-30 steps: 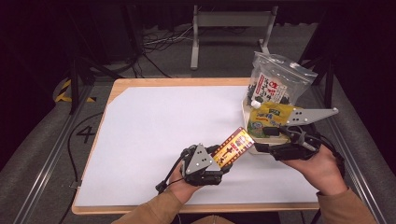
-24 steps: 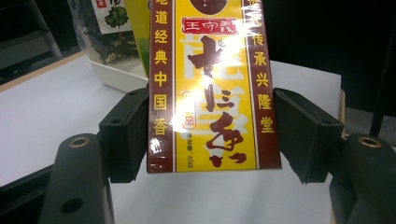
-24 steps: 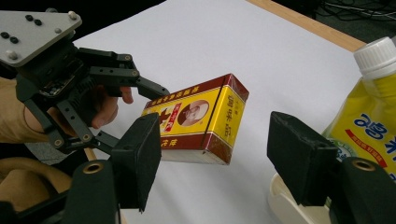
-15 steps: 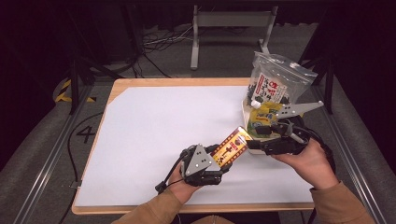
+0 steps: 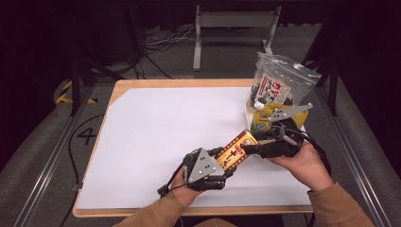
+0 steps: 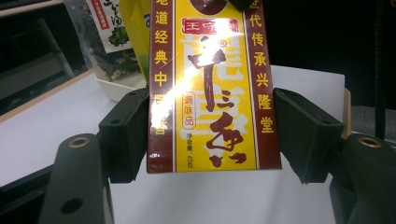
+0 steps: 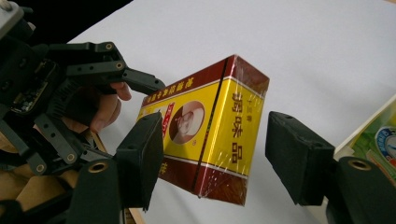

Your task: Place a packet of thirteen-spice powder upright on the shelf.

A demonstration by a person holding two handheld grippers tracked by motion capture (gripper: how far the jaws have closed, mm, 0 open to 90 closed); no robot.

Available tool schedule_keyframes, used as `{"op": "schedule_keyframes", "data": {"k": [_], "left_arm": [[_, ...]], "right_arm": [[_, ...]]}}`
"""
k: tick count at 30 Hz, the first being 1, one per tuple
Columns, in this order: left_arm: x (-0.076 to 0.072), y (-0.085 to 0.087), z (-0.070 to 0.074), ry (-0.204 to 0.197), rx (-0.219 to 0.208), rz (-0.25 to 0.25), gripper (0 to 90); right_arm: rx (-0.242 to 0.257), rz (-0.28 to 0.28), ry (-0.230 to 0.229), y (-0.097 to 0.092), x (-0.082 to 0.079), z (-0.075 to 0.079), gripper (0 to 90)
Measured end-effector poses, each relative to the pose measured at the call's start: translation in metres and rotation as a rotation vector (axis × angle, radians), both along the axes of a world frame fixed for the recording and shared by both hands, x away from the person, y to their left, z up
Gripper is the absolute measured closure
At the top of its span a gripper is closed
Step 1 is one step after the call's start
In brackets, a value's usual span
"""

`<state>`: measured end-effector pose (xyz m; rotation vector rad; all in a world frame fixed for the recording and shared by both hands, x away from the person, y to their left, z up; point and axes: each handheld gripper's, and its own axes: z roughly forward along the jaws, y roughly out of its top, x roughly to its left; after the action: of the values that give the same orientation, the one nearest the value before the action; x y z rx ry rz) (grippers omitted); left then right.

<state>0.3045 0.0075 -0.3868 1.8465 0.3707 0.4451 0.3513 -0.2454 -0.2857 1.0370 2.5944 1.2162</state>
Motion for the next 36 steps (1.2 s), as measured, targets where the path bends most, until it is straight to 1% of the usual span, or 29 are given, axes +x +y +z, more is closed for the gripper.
{"op": "schedule_keyframes", "data": {"k": [6, 8, 9, 11, 13, 14, 17, 22, 23, 28, 29, 32, 34, 35, 36], "left_arm": [[-0.001, -0.001, 0.0, -0.006, -0.009, 0.009, 32.1], [-0.001, 0.0, 0.0, -0.014, -0.004, 0.009, 32.1], [-0.001, -0.001, -0.001, -0.015, 0.0, 0.008, 32.0], [0.001, -0.002, -0.002, -0.007, 0.016, 0.007, 32.2], [0.001, -0.003, -0.002, 0.013, 0.028, 0.006, 32.3], [0.001, -0.003, -0.002, 0.013, 0.028, 0.006, 32.4], [0.002, -0.004, -0.002, 0.016, 0.04, 0.007, 32.4], [0.001, -0.005, -0.002, 0.016, 0.056, 0.014, 32.1], [0.001, -0.005, -0.002, 0.012, 0.068, 0.014, 31.9], [0.001, -0.006, -0.002, 0.012, 0.07, 0.019, 29.4], [0.001, -0.006, -0.002, 0.016, 0.061, 0.018, 29.4], [0.002, -0.004, -0.001, 0.02, 0.059, -0.004, 27.8], [0.004, -0.003, 0.0, 0.049, 0.051, -0.024, 25.6], [0.005, -0.002, 0.0, 0.049, 0.057, -0.026, 22.8], [0.006, -0.002, 0.0, 0.053, 0.056, -0.027, 21.8]], "right_arm": [[0.004, 0.017, 0.024, 0.002, 0.0, -0.001, 41.7], [0.006, 0.023, 0.05, 0.004, 0.0, -0.002, 43.6], [0.004, 0.021, 0.052, 0.005, -0.001, -0.002, 44.2], [0.008, 0.017, 0.057, 0.005, -0.002, -0.001, 49.1], [0.02, 0.012, 0.081, 0.004, -0.001, 0.002, 54.2], [0.028, 0.016, 0.092, 0.005, -0.001, 0.003, 56.2], [0.029, 0.018, 0.101, 0.006, -0.001, 0.005, 58.1], [0.017, 0.023, 0.097, 0.01, -0.004, 0.008, 61.5], [0.017, 0.025, 0.099, 0.01, -0.004, 0.008, 62.2], [0.022, 0.037, 0.091, 0.013, -0.007, 0.01, 65.6], [0.025, 0.041, 0.09, 0.013, -0.007, 0.011, 66.4], [0.038, 0.065, 0.087, 0.014, -0.009, 0.013, 67.5], [0.029, 0.074, 0.071, 0.014, -0.01, 0.015, 67.8], [0.027, 0.076, 0.063, 0.014, -0.011, 0.016, 67.8], [0.029, 0.074, 0.055, 0.013, -0.012, 0.017, 67.8]]}}
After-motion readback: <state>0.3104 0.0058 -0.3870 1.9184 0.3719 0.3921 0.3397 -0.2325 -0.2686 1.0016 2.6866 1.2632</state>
